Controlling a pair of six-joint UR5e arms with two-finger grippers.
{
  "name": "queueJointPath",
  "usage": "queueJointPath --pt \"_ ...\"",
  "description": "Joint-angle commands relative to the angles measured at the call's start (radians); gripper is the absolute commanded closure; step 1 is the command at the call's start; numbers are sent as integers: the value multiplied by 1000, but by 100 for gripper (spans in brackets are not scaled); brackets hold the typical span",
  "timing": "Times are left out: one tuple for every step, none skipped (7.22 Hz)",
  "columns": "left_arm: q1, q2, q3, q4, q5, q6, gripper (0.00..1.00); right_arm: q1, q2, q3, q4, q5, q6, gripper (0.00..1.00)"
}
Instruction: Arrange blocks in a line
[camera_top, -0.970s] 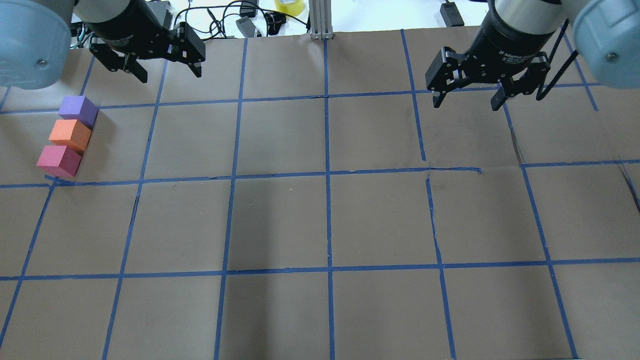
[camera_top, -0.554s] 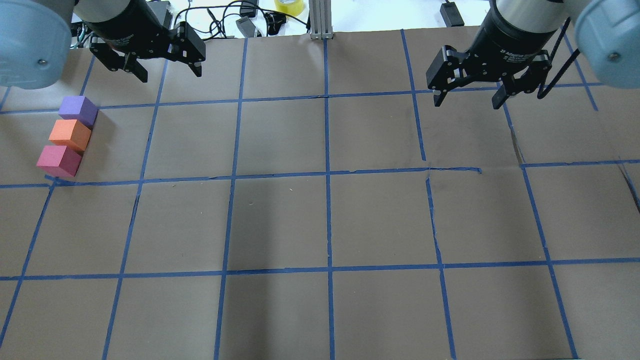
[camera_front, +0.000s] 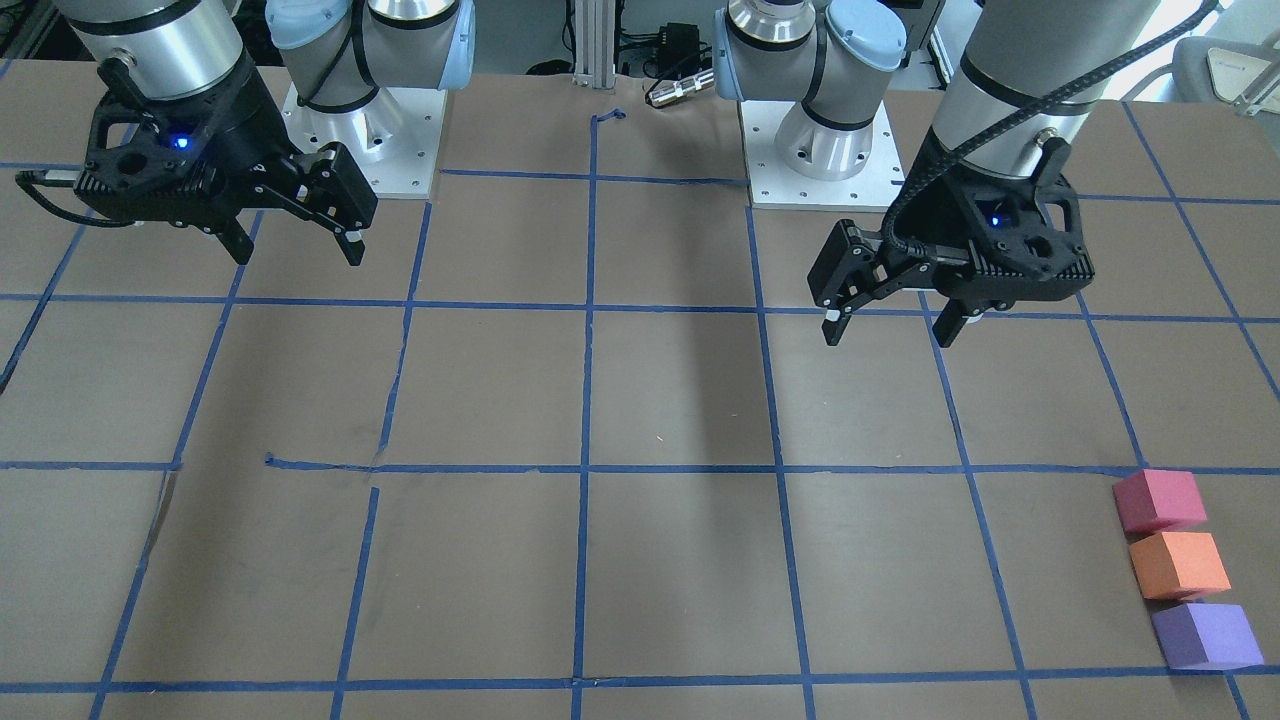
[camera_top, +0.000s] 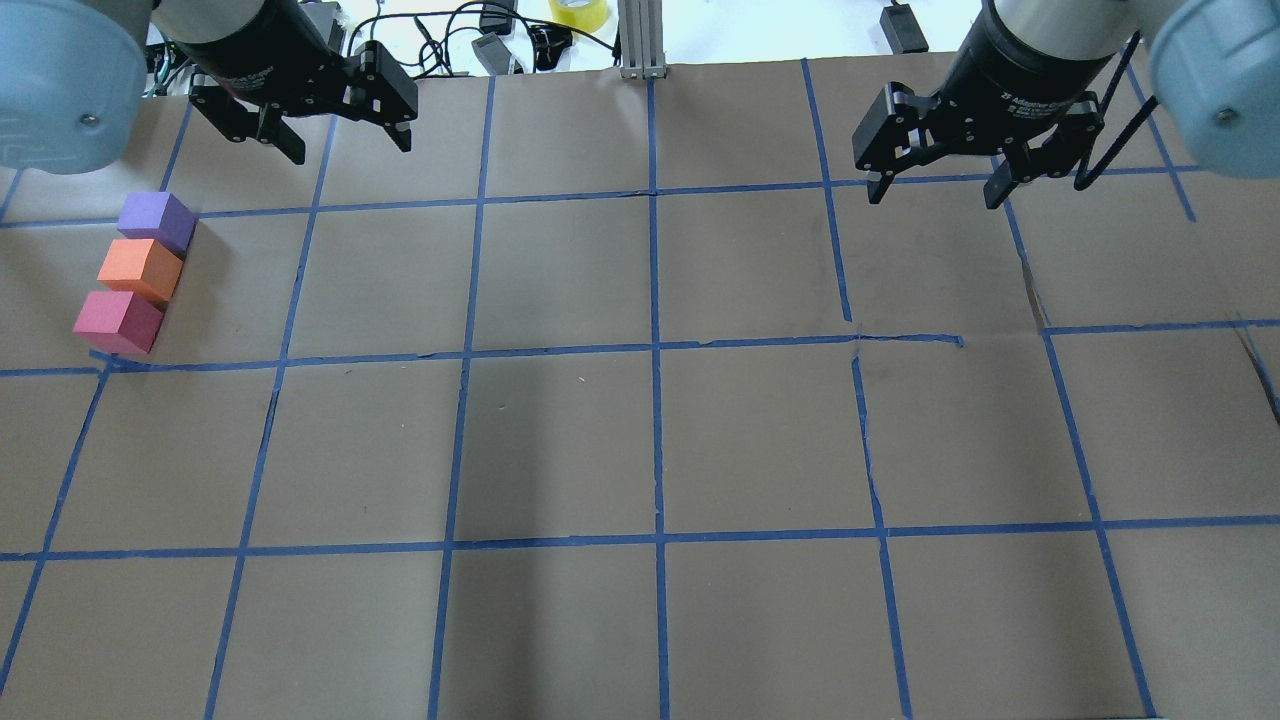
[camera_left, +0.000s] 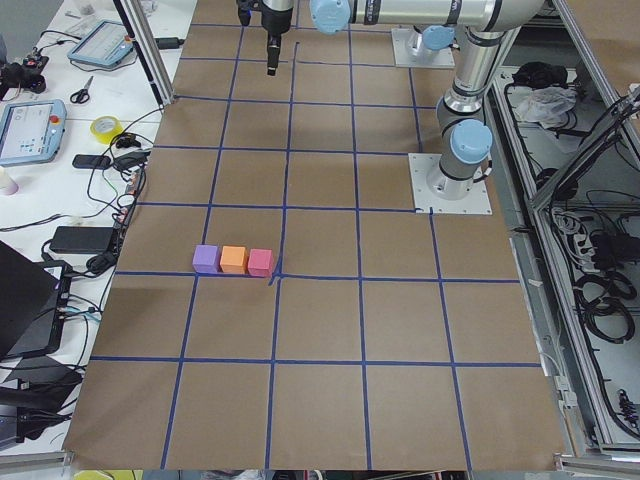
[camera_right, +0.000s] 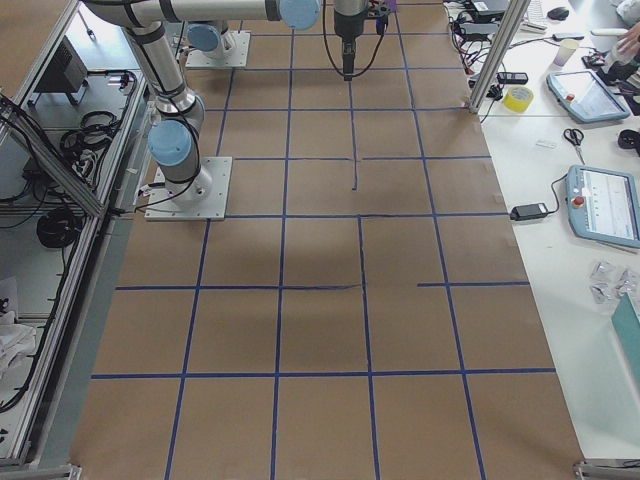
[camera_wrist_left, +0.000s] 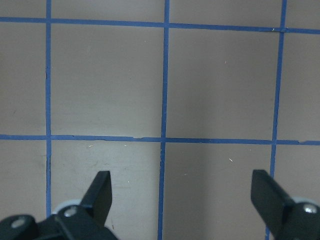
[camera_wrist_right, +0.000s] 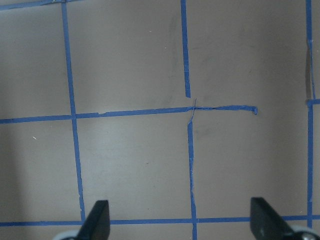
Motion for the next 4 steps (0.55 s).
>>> queueJointPath --pt "1 6 -6 2 -31 16 0 0 0 0 -23 -7 2 0" --pt "1 -4 7 0 -24 4 0 0 1 0 -23 -9 2 0" --pt "2 -4 9 -1 46 1 0 -1 3 -2 -25 -12 1 0" --pt "-1 -1 6 -1 71 1 0 -1 1 0 -26 -7 13 0"
